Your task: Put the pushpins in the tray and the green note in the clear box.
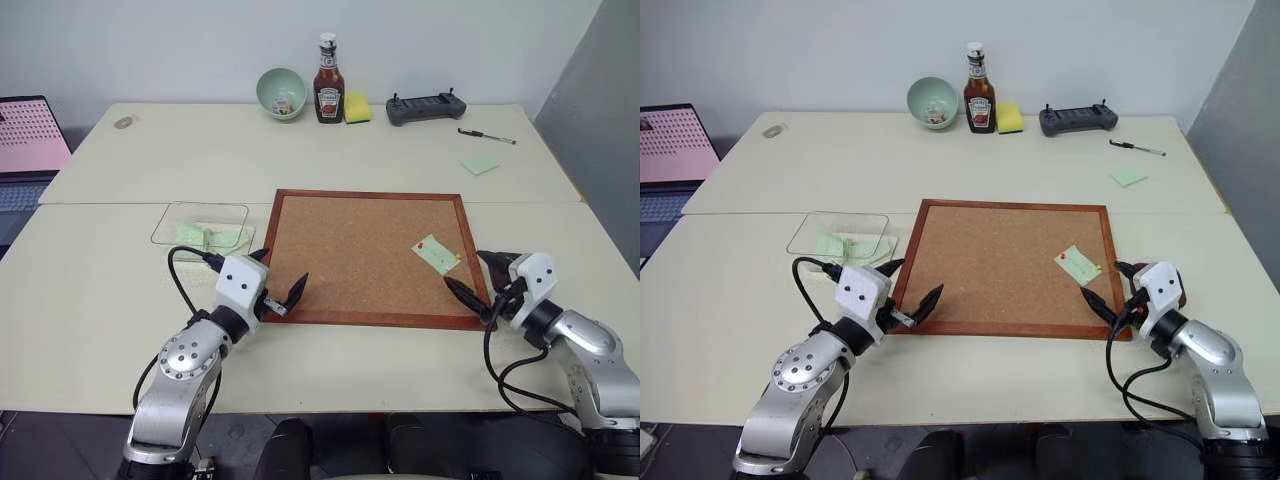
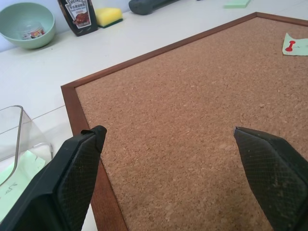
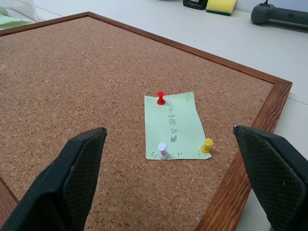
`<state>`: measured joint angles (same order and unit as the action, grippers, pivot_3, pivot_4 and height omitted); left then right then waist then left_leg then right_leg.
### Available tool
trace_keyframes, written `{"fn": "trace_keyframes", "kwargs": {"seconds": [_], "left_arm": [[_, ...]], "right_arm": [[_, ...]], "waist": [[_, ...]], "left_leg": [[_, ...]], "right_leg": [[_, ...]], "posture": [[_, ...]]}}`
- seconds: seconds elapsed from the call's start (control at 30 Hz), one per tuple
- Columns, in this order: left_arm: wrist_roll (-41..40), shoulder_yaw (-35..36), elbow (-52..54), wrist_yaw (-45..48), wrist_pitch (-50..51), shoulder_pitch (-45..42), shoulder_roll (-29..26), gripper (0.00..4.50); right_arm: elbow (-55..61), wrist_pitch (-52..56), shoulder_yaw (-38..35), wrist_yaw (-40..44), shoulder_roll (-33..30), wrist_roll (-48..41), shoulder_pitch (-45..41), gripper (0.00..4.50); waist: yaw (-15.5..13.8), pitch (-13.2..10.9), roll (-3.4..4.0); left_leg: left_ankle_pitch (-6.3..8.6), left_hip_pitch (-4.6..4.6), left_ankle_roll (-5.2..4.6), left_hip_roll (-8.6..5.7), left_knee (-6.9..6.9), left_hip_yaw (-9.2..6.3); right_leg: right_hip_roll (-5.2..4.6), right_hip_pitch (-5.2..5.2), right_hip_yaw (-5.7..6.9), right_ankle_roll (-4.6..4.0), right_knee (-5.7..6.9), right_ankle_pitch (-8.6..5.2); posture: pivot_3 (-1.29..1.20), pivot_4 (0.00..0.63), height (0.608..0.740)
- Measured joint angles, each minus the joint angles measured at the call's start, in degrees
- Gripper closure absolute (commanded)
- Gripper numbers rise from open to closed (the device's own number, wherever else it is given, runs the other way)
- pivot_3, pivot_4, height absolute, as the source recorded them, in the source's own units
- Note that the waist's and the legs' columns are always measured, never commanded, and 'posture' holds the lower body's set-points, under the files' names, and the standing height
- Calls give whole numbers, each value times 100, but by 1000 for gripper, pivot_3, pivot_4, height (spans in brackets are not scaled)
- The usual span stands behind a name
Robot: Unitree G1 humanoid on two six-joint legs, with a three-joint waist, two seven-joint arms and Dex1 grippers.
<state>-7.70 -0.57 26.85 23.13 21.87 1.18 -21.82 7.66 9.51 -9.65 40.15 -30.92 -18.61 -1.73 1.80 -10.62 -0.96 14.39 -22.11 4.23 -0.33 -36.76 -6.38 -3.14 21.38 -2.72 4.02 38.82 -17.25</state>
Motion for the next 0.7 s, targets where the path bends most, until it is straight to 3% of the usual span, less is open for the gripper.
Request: {"fn": "trace_keyframes", "kwargs": {"seconds": [0.7], "left_arm": [[-136, -20, 116, 262, 143, -243, -153, 0]], "right_arm": [[-6, 101, 30, 69, -5, -1, 1, 40]], "waist": [[2, 0, 0]], "left_leg": [[0, 0, 0, 0, 0, 0]], "right_leg": [[0, 0, 0, 0, 0, 0]], "posture": [[0, 150, 740]]}}
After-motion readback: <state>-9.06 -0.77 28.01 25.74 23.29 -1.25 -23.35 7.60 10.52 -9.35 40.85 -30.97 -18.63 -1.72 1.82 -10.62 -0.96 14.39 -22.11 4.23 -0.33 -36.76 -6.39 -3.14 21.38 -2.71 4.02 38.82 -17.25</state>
